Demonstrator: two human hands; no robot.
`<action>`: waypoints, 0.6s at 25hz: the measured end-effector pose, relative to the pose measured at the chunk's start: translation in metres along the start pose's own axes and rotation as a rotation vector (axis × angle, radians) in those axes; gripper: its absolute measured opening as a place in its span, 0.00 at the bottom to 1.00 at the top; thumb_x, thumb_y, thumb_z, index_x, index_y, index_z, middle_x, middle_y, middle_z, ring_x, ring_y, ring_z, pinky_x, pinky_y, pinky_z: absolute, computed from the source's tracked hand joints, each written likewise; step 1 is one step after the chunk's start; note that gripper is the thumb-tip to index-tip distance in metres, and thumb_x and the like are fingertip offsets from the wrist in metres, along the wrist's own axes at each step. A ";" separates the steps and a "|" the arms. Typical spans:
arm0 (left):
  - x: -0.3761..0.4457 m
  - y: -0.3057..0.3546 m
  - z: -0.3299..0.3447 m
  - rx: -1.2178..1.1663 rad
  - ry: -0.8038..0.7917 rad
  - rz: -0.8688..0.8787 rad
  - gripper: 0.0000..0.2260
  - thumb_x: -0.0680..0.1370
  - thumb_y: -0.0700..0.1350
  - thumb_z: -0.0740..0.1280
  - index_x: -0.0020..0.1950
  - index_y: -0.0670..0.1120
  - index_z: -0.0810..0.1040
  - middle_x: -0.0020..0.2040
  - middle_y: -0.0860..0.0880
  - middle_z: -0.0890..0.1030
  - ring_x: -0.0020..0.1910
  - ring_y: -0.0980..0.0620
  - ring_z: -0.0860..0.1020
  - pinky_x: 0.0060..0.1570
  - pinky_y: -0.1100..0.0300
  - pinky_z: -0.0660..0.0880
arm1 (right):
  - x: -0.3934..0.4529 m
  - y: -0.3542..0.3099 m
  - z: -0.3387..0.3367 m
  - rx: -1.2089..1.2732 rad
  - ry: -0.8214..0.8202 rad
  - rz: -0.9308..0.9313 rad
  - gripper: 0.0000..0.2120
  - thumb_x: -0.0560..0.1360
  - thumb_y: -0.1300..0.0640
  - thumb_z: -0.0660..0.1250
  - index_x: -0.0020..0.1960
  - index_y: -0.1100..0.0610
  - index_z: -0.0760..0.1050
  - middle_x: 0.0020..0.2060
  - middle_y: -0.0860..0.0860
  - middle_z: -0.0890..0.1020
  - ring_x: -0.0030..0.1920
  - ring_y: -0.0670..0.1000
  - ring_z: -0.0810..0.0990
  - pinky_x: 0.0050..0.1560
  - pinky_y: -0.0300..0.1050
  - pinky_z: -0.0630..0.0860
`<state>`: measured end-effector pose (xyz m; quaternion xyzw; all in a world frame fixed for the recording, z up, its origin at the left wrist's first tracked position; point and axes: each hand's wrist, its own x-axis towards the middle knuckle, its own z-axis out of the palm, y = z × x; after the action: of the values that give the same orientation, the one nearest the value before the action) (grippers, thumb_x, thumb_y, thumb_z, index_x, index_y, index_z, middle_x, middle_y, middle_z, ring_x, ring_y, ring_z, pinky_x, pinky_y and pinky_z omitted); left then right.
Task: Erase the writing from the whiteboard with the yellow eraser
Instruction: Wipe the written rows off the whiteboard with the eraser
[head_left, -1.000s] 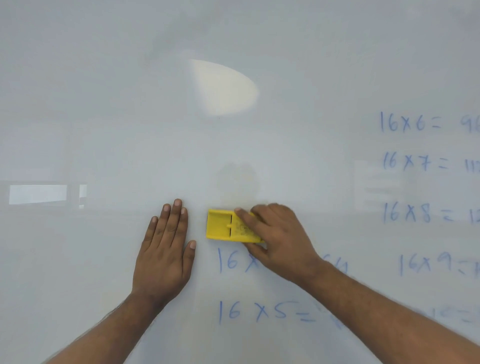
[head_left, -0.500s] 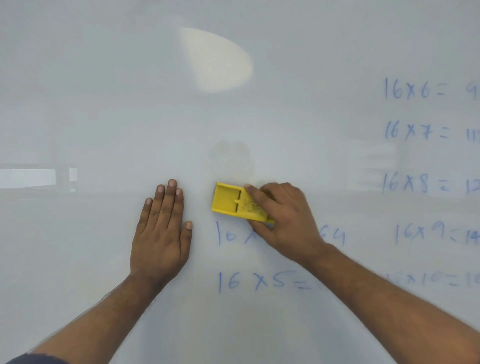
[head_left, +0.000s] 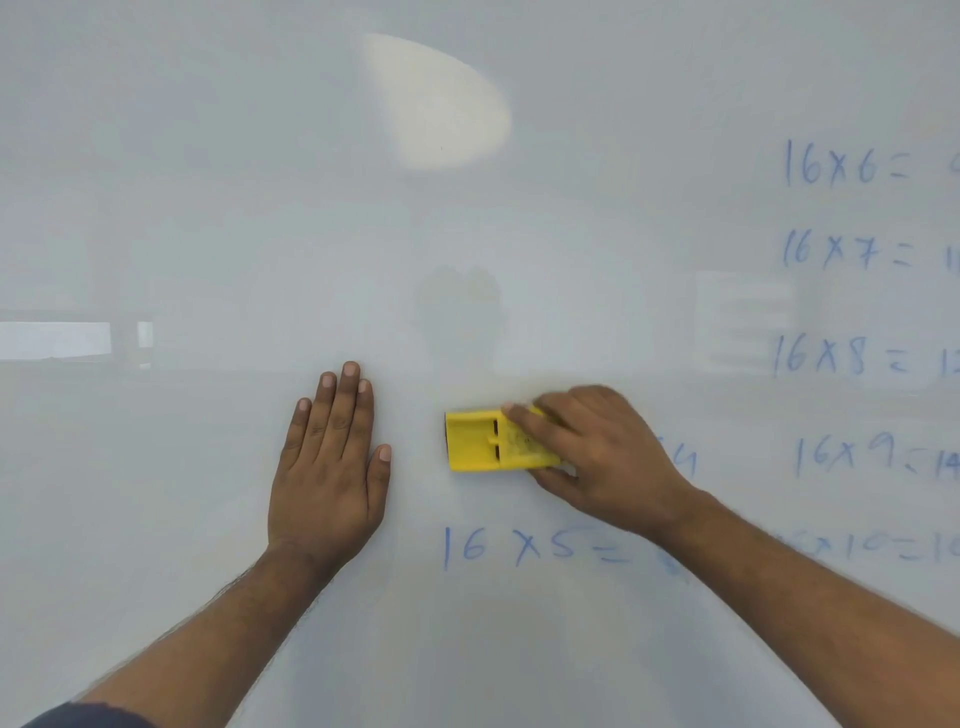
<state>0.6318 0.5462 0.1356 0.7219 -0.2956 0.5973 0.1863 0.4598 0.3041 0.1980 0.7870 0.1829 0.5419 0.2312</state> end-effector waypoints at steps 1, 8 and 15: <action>-0.002 0.001 0.000 0.002 0.001 -0.006 0.28 0.83 0.50 0.51 0.82 0.40 0.54 0.83 0.44 0.53 0.82 0.46 0.51 0.81 0.48 0.49 | 0.007 -0.003 0.001 0.008 0.030 0.069 0.24 0.75 0.51 0.69 0.68 0.57 0.73 0.50 0.56 0.80 0.46 0.59 0.77 0.49 0.52 0.73; -0.013 0.002 0.000 -0.006 0.006 -0.007 0.28 0.83 0.50 0.52 0.81 0.39 0.55 0.82 0.42 0.55 0.82 0.45 0.51 0.81 0.48 0.49 | -0.005 -0.046 0.023 0.070 -0.006 0.025 0.25 0.74 0.54 0.68 0.70 0.57 0.71 0.50 0.55 0.78 0.46 0.58 0.75 0.50 0.51 0.71; -0.021 0.002 0.003 0.004 -0.017 -0.008 0.29 0.83 0.50 0.51 0.82 0.40 0.53 0.83 0.44 0.53 0.83 0.46 0.50 0.81 0.49 0.47 | -0.019 0.015 -0.013 0.009 0.022 0.158 0.25 0.75 0.49 0.67 0.70 0.56 0.72 0.54 0.57 0.80 0.49 0.61 0.79 0.52 0.52 0.73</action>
<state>0.6301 0.5474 0.1146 0.7283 -0.2932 0.5912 0.1846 0.4416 0.2837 0.1955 0.7941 0.1253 0.5662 0.1822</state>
